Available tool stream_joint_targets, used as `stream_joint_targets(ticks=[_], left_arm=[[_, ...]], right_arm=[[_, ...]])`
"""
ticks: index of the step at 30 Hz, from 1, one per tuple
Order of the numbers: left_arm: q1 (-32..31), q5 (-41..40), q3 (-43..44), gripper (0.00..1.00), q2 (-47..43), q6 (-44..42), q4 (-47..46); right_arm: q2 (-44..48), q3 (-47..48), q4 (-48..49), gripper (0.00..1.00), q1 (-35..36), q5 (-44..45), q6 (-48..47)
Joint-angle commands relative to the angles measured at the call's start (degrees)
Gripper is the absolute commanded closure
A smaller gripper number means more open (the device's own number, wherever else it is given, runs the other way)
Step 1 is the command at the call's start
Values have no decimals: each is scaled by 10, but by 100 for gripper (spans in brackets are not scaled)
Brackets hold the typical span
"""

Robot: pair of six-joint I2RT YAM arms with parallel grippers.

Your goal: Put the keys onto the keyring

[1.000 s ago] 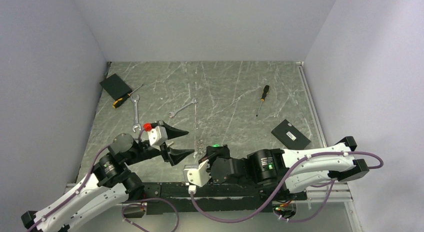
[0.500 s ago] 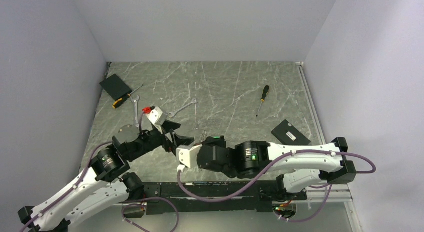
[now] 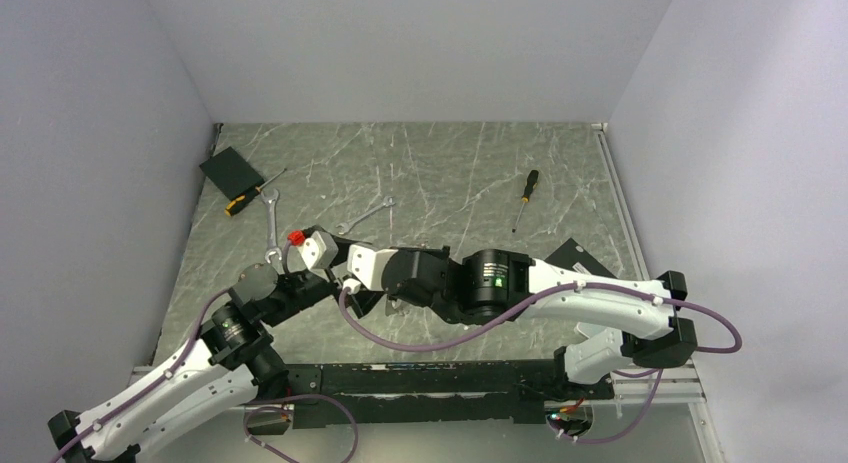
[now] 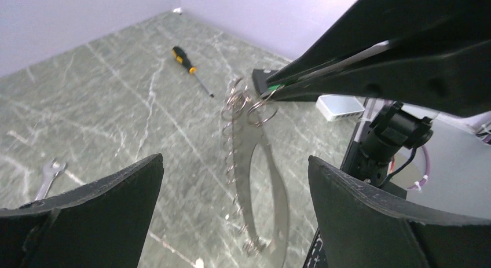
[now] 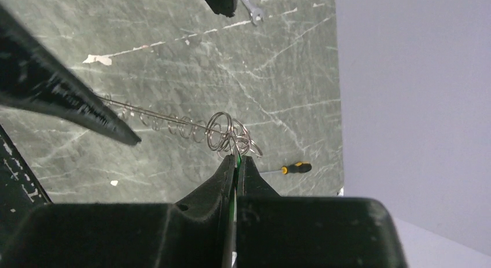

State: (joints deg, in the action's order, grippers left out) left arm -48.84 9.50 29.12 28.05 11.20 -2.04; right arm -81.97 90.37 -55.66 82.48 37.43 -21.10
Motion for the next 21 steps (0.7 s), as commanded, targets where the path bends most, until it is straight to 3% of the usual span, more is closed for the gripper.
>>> stream_joint_targets(ticks=[1, 6, 11, 21], left_arm=[[-1, 48, -10, 0, 16, -3, -131], [-1, 33, -12, 3, 27, -14, -143], [-2, 35, -4, 12, 65, -30, -153], [-5, 77, -23, 20, 117, -35, -246]], right_arm=[[-7, 35, -36, 100, -11, 2, 40], [-18, 55, -51, 100, -16, -7, 58], [-25, 68, -53, 100, -16, -10, 62], [-37, 87, -62, 100, -16, -21, 72]])
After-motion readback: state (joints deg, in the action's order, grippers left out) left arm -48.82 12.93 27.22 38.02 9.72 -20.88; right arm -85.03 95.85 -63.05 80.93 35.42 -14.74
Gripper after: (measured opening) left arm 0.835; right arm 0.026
